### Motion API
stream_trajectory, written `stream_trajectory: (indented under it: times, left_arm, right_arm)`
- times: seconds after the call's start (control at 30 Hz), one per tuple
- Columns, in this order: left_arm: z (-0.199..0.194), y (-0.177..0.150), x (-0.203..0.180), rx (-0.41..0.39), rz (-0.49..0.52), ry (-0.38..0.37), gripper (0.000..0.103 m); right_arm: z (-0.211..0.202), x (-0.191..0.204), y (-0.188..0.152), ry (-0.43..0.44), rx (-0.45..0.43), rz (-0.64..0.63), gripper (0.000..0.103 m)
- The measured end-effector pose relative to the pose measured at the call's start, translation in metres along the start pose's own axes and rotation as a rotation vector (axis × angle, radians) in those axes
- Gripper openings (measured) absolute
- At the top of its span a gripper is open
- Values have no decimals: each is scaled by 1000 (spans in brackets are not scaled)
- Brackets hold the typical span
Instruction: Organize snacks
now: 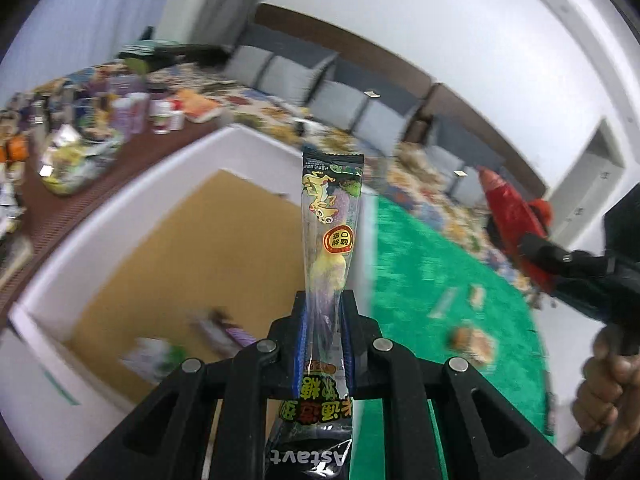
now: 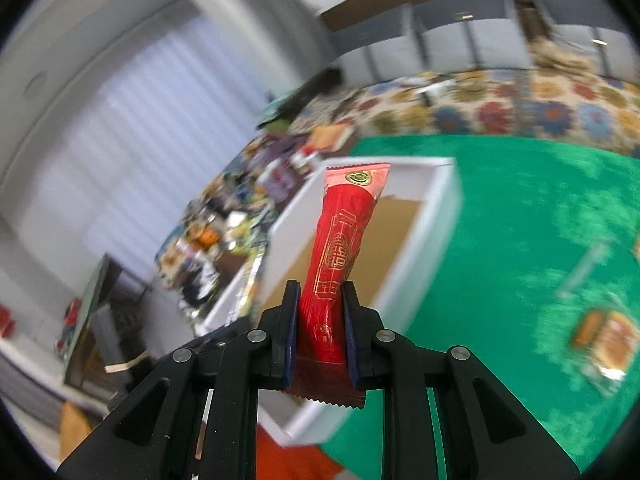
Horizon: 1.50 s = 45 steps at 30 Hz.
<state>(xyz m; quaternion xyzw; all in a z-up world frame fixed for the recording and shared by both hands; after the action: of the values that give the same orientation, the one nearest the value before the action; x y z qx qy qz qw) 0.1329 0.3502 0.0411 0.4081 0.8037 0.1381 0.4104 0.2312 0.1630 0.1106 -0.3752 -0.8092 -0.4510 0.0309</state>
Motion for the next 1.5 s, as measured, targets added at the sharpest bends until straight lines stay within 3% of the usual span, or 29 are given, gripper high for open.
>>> stream_trajectory:
  times: [0.13, 0.17, 0.2, 0.27, 0.3, 0.33, 0.47, 0.6, 0.8, 0.97, 1.1, 1.23, 1.37, 1.5]
  left_arm:
    - [15, 9, 53, -3, 10, 141, 15]
    - [20, 9, 63, 1, 7, 167, 15]
    - [29, 8, 78, 9, -4, 207, 23]
    - [42, 4, 101, 30, -24, 288, 61]
    - [47, 2, 111, 30, -33, 341, 86]
    - [46, 1, 114, 15, -34, 363, 88]
    - [39, -8, 100, -32, -17, 338, 89]
    - [32, -24, 51, -36, 37, 250, 89]
    - [27, -77, -73, 11, 181, 12, 95]
    - [49, -134, -158, 101, 268, -111, 101]
    - [102, -180, -183, 201, 279, -79, 101]
    - [166, -213, -175, 275, 230, 8, 101]
    - [214, -226, -169, 248, 275, 113, 101]
    - [242, -231, -171, 231, 379, 158, 101]
  right_arm:
    - [64, 37, -6, 46, 61, -21, 21]
    - [79, 42, -11, 45, 74, -26, 25]
    - [88, 45, -14, 44, 83, -32, 30]
    - [106, 45, -24, 6, 118, -55, 62]
    - [109, 43, -29, -19, 132, -64, 65]
    - [105, 37, -34, -55, 128, -81, 65]
    - [71, -2, -52, -216, 73, -182, 66]
    - [23, -70, -85, -377, 20, -170, 68]
    - [-64, -208, -188, -697, 78, -105, 68]
    - [-138, -303, -277, -865, 163, 57, 68]
    - [-184, -348, -308, -934, 145, 173, 68]
    - [-204, -375, -320, -967, 120, 242, 68]
    - [-211, -382, -321, -963, 92, 277, 70]
    - [-212, -390, -322, -958, 84, 306, 76]
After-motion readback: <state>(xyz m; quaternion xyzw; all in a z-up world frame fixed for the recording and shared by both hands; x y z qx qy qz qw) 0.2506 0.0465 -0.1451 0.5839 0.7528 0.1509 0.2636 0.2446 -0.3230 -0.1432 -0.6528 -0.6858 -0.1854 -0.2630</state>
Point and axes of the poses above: each gripper's, at about its wrist camera, not at the fingertips, and z roughly the way its jaws point, x to its left, y to its top, the point moved 9 cm from there along z, roughly the way its jaws point, and after that the axes turned 12 degrees about -z, right-handed, at the moved point
